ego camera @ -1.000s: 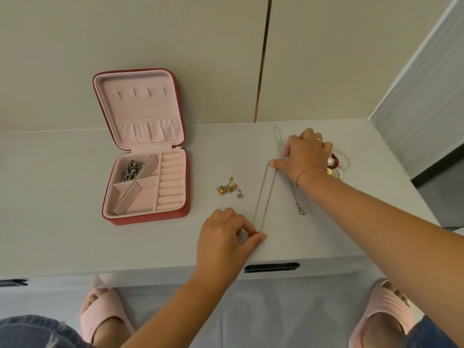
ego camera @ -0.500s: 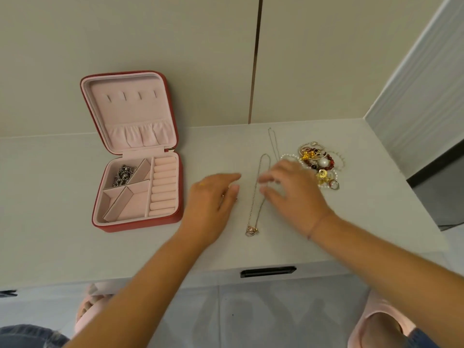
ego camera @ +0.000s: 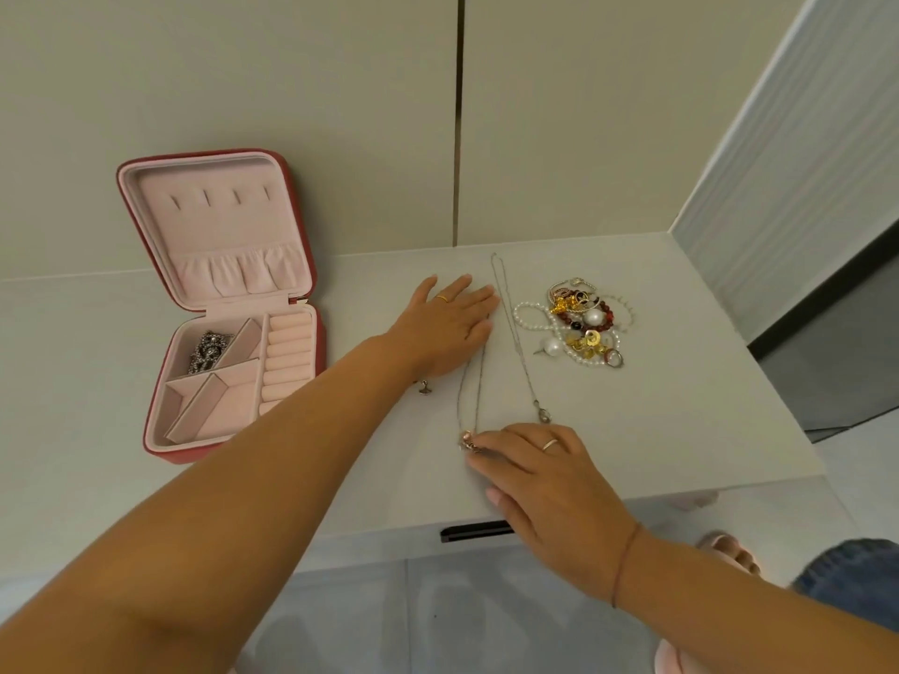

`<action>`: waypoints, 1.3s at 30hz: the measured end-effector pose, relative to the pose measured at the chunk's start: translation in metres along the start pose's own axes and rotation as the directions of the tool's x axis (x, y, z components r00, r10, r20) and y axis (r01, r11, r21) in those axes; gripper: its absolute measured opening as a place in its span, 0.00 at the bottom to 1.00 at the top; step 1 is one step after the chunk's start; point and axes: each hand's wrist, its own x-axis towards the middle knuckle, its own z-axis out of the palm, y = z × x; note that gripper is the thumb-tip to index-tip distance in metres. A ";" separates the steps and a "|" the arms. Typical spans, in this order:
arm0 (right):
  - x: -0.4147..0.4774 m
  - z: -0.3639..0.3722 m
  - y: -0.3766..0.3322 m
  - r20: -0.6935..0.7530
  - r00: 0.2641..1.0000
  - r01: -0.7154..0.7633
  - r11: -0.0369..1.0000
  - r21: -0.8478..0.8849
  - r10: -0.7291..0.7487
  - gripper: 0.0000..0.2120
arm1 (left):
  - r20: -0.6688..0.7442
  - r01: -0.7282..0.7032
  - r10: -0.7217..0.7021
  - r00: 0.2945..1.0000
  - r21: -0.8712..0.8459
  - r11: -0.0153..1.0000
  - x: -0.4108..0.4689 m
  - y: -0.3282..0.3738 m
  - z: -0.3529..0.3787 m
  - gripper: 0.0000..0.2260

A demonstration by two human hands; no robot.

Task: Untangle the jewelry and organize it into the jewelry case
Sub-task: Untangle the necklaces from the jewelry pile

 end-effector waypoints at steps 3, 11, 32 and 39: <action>-0.005 -0.001 0.002 -0.036 0.996 -0.082 0.996 -0.022 0.082 0.16 | -0.014 0.063 -0.063 0.998 0.007 0.998 0.005 -0.005 0.000 0.23; -0.014 0.001 -0.002 -0.118 0.963 -0.245 0.969 -0.019 0.241 0.15 | -0.039 0.161 -0.161 0.986 0.005 0.987 0.018 -0.011 0.002 0.26; 0.001 0.001 0.013 -0.233 0.921 -0.351 0.924 -0.151 0.311 0.20 | -0.085 0.162 -0.160 0.983 0.020 0.987 0.032 -0.014 0.007 0.25; 0.004 0.009 0.009 -0.233 0.920 -0.359 0.918 -0.171 0.316 0.20 | -0.104 0.142 -0.142 0.984 -0.004 0.990 0.044 -0.016 0.005 0.24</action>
